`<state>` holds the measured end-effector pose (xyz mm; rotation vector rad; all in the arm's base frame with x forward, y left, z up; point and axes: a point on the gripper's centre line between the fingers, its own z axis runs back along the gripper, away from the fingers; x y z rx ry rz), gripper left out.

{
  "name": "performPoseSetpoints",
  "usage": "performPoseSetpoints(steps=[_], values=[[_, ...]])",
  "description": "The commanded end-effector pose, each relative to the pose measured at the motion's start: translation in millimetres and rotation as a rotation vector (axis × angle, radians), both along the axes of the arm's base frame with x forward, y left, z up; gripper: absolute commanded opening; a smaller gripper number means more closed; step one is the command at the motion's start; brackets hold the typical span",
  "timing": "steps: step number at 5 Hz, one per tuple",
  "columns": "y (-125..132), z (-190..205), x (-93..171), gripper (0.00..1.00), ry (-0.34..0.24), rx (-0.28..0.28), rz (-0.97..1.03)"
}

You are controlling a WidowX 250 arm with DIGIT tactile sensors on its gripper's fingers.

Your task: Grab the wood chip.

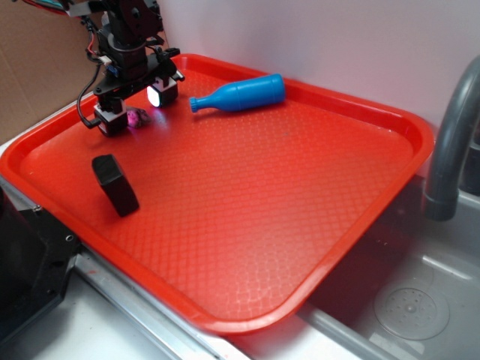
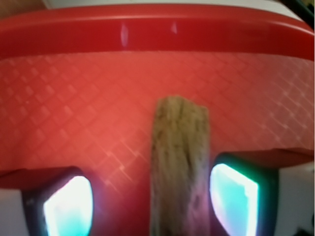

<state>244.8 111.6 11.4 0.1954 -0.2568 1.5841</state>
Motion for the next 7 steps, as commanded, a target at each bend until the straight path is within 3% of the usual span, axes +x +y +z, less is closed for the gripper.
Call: performPoseSetpoints(steps=[1,3,5,6,7], values=[[11,-1,-13,0.00,-0.010,-0.005,0.024],[3,6,-4,0.00,0.015,-0.028,-0.081],[-31,73,5,0.00,0.034,-0.152,-0.465],[-49,99,7,0.00,0.088,-0.229,-0.711],[-70,127,-3,0.00,0.137,-0.243,-0.958]])
